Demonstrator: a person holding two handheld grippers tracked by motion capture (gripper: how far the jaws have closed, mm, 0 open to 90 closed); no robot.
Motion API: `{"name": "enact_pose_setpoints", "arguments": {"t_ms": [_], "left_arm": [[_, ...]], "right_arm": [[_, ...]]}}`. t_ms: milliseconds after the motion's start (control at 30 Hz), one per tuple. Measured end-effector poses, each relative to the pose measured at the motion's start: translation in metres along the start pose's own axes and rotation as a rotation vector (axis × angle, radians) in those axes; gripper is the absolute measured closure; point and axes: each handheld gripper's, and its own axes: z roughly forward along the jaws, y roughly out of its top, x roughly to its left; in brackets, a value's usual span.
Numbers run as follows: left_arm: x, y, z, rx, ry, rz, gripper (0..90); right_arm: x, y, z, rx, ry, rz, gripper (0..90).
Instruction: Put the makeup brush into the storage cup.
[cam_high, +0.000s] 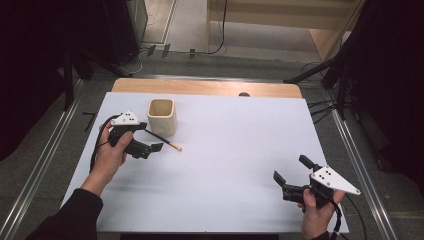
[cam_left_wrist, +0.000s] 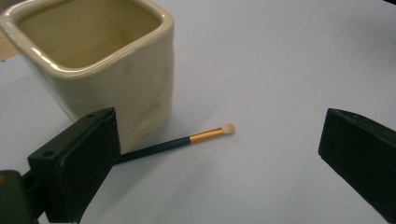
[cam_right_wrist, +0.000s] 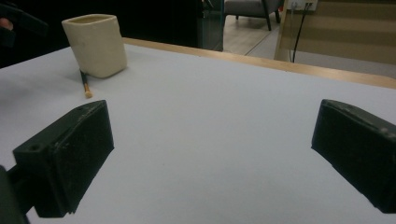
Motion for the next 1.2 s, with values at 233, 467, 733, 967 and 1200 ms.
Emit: {"name": "enact_pose_setpoints", "arguments": {"t_ms": [233, 467, 733, 967, 1200], "left_arm": [[0.002, 0.013, 0.014, 0.128, -0.066, 0.072, 0.0], [0.006, 0.019, 0.024, 0.224, -0.040, 0.145, 5.7], [0.012, 0.017, 0.034, 0.307, -0.046, 0.235, 11.7], [0.012, 0.017, 0.045, 0.341, -0.031, 0.317, 16.9], [0.010, 0.016, 0.056, 0.365, -0.006, 0.375, 30.0]], "right_arm": [[0.001, 0.000, 0.000, 0.001, 0.005, -0.001, 0.0], [0.001, -0.001, 0.001, 0.006, 0.009, 0.002, 0.0], [0.001, -0.001, 0.000, 0.005, 0.012, 0.002, 0.0], [0.001, -0.002, 0.000, 0.004, 0.015, -0.003, 0.0], [0.001, -0.002, 0.001, 0.007, 0.016, -0.007, 0.0]]}}
